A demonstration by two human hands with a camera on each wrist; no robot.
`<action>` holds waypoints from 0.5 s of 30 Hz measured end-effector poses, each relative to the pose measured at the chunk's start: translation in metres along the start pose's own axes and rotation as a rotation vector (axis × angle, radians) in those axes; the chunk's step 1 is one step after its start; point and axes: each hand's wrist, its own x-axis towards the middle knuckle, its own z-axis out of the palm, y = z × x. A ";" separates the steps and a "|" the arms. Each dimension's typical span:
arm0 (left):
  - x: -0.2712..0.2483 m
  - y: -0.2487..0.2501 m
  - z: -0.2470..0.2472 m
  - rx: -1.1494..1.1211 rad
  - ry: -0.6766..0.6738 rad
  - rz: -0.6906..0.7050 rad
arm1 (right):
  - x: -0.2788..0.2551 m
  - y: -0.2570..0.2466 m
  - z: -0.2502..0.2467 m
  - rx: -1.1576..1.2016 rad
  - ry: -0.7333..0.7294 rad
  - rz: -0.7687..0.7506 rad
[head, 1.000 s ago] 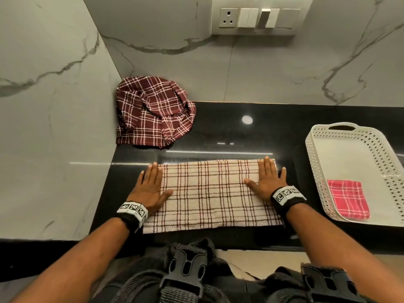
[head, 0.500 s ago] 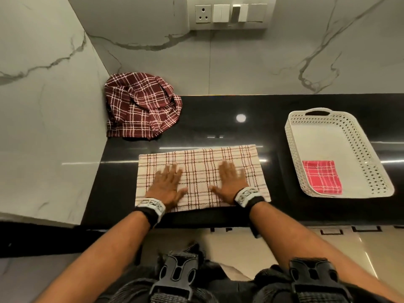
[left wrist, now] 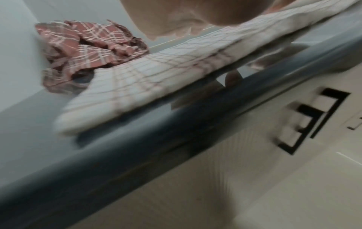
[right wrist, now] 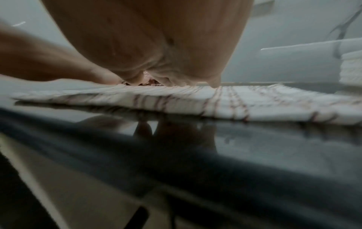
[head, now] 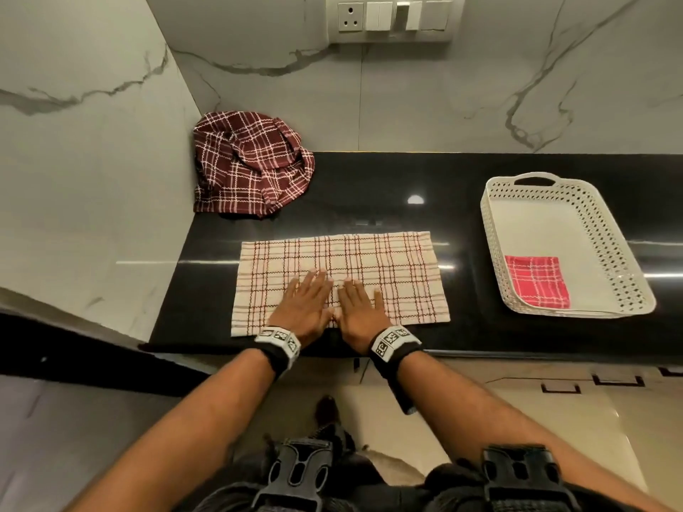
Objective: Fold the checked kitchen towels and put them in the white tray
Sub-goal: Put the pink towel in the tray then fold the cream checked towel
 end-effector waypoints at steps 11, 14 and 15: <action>-0.075 -0.082 0.058 -0.143 0.100 -0.347 | -0.064 0.144 0.010 -0.004 0.168 0.314; -0.081 -0.081 0.060 -0.151 0.110 -0.338 | -0.066 0.145 0.009 0.008 0.171 0.303; -0.080 -0.081 0.059 -0.163 0.110 -0.335 | -0.065 0.143 0.008 0.021 0.172 0.313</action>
